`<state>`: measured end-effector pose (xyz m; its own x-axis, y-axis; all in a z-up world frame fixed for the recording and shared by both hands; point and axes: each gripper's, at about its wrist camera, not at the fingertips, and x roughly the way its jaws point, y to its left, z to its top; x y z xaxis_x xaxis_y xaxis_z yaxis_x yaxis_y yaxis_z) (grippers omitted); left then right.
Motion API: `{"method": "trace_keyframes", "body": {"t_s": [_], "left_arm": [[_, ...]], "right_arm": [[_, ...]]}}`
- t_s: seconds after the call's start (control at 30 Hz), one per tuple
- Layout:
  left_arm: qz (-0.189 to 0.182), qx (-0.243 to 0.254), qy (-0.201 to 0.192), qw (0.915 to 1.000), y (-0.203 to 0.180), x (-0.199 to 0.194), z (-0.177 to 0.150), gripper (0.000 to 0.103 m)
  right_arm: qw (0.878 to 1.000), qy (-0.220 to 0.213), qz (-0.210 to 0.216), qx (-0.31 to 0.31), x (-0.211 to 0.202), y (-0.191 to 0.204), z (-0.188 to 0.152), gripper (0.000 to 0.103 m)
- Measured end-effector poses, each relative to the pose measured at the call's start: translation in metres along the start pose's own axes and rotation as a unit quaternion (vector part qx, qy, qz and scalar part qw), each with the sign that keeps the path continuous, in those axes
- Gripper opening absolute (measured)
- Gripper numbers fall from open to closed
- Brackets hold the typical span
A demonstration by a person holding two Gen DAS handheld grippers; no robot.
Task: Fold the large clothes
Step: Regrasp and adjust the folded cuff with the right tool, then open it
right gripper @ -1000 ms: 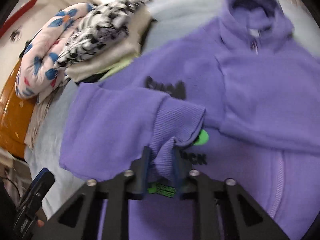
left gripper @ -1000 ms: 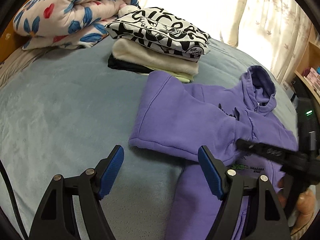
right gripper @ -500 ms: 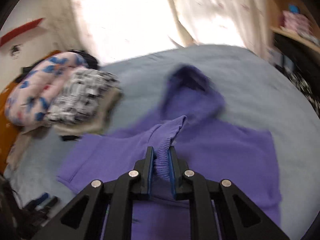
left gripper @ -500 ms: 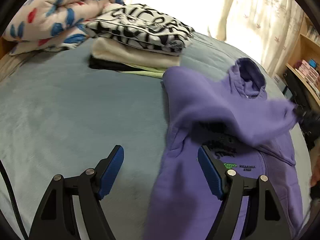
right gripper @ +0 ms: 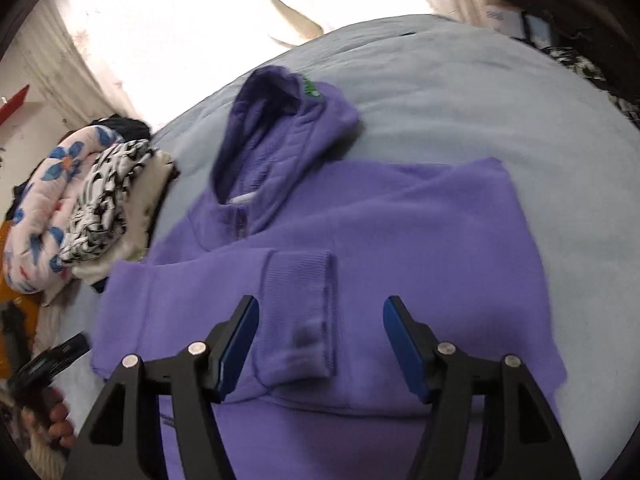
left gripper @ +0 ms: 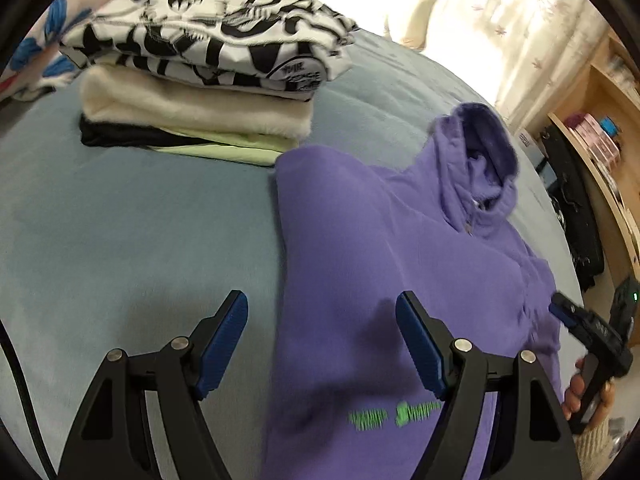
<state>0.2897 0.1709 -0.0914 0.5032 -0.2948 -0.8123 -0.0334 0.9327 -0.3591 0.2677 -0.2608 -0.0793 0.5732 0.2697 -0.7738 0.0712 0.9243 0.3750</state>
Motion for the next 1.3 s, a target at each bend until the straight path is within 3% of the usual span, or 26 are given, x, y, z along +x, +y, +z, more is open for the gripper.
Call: {"method": "trace_keyframes", "body": {"t_s": [0.23,0.27,0.3,0.4,0.47,0.53,0.63,0.67,0.73,0.77,0.8,0.9,1.03,1.1,1.13,1.2,1.3], "left_arm": [[-0.008,-0.040,0.031,0.9987,0.012,0.035,0.020,0.075],[-0.006,-0.039,0.033,0.9987,0.012,0.037,0.020,0.075],[-0.003,-0.037,0.034,0.9987,0.010,0.039,0.020,0.075],[0.003,-0.027,0.033,0.9991,0.006,0.042,0.019,0.075],[0.013,-0.016,0.031,0.9993,0.000,0.046,0.022,0.075],[0.033,-0.003,0.032,0.9989,-0.005,0.050,0.021,0.075],[0.084,0.026,0.044,0.9951,-0.015,0.069,0.017,0.075],[0.100,0.037,0.046,0.9932,-0.018,0.075,0.015,0.072],[0.115,0.063,0.044,0.9904,-0.026,0.083,0.012,0.059],[0.106,0.081,0.041,0.9901,-0.033,0.085,0.011,0.037],[0.101,0.093,0.042,0.9897,-0.039,0.085,0.011,0.026],[0.128,0.119,0.030,0.9841,-0.055,0.077,0.013,0.025],[0.154,0.143,-0.028,0.9773,-0.075,0.039,0.008,0.025],[0.134,0.149,-0.064,0.9775,-0.091,0.016,0.002,0.028],[0.103,0.145,-0.077,0.9811,-0.100,0.006,-0.003,0.029],[0.056,0.135,-0.089,0.9853,-0.110,-0.003,-0.015,0.044],[0.023,0.116,-0.074,0.9902,-0.125,0.008,-0.029,0.047]], "right_arm": [[0.997,0.067,-0.015,-0.032,0.056,0.021,0.004,0.065],[0.996,0.061,-0.026,-0.057,0.058,0.029,0.002,0.054],[0.995,0.067,-0.021,-0.072,0.058,0.034,0.000,0.030],[0.992,0.038,-0.035,-0.117,0.042,0.052,0.001,0.023],[0.991,-0.004,-0.051,-0.126,0.026,0.056,0.006,0.023],[0.987,-0.033,-0.096,-0.126,0.022,0.050,0.012,0.023],[0.983,0.016,-0.136,-0.118,0.051,0.032,0.011,0.026],[0.982,0.038,-0.141,-0.117,0.062,0.027,0.008,0.034],[0.984,0.026,-0.137,-0.111,0.061,0.024,0.005,0.036],[0.985,0.027,-0.135,-0.101,0.058,0.023,0.006,0.042],[0.988,0.028,-0.127,-0.085,0.053,0.019,0.008,0.045],[0.991,0.015,-0.120,-0.062,0.033,0.009,0.008,0.046],[0.991,-0.013,-0.112,-0.068,0.001,0.016,-0.001,0.046],[0.991,-0.028,-0.102,-0.084,-0.009,0.037,-0.006,0.046],[0.991,-0.030,-0.091,-0.093,-0.012,0.047,-0.010,0.046],[0.991,-0.019,-0.068,-0.110,-0.010,0.071,-0.018,0.046],[0.990,0.001,-0.036,-0.138,0.009,0.109,-0.035,0.046]]}}
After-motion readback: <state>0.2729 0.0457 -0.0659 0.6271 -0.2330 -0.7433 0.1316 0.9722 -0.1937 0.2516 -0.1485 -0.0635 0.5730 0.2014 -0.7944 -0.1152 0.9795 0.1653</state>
